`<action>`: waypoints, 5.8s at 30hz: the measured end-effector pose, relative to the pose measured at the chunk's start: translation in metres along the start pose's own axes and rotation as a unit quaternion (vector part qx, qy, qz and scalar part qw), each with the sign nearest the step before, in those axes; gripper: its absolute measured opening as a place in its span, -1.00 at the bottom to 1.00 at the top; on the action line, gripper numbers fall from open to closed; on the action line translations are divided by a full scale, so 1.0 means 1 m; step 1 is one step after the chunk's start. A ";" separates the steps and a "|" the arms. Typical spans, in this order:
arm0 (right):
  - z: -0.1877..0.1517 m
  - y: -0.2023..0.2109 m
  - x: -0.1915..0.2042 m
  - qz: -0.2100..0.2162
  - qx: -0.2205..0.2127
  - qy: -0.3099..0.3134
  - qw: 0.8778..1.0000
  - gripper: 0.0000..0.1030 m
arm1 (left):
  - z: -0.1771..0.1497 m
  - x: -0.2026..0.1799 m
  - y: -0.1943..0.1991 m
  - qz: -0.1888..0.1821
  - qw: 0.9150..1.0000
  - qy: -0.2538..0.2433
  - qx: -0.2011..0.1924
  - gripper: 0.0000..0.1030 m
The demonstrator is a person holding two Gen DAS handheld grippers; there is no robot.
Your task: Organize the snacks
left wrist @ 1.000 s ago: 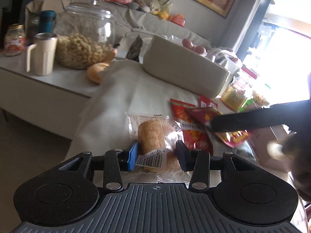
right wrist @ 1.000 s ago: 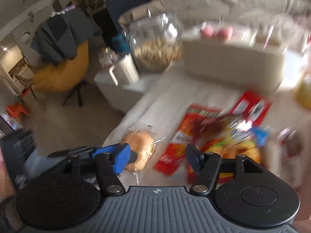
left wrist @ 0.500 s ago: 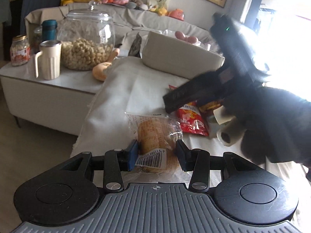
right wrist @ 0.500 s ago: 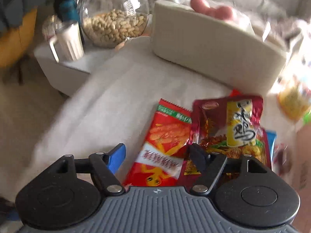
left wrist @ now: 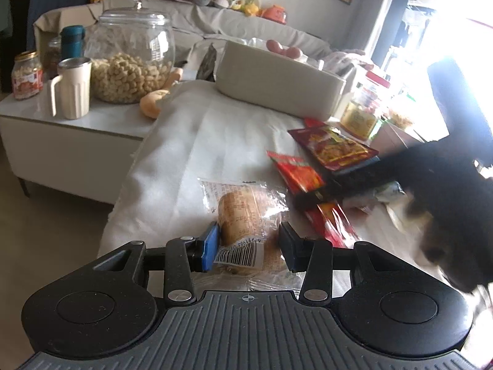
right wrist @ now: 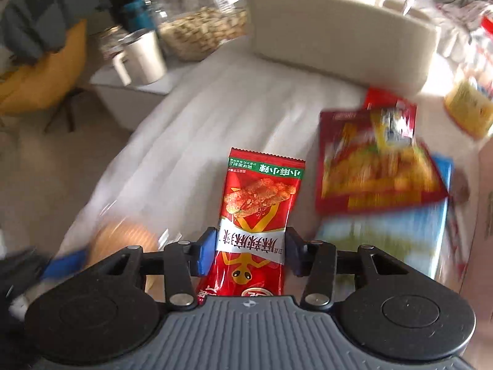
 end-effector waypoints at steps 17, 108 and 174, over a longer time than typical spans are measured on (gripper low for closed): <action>-0.177 0.113 -0.136 -0.086 -0.052 -0.150 0.984 -0.11 | -0.052 -0.144 -0.040 -0.181 0.972 -0.093 0.121 -0.09; -0.207 0.091 -0.131 -0.167 -0.109 -0.135 0.971 0.70 | -0.073 -0.172 -0.035 -0.089 0.973 -0.173 0.124 0.22; -0.162 0.081 -0.041 -0.087 -0.088 -0.022 0.992 -0.08 | -0.061 -0.105 -0.007 -0.001 0.989 -0.115 0.097 0.27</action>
Point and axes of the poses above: each gripper's, at about its wrist camera, not at the fingertips, and y roughly against the way its jaws point, x to its left, z to its top, the point moved 7 cm from there along -y, roughly the way its jaws point, and after that the axes turned 14 degrees about -z, right-handed, at the moved point
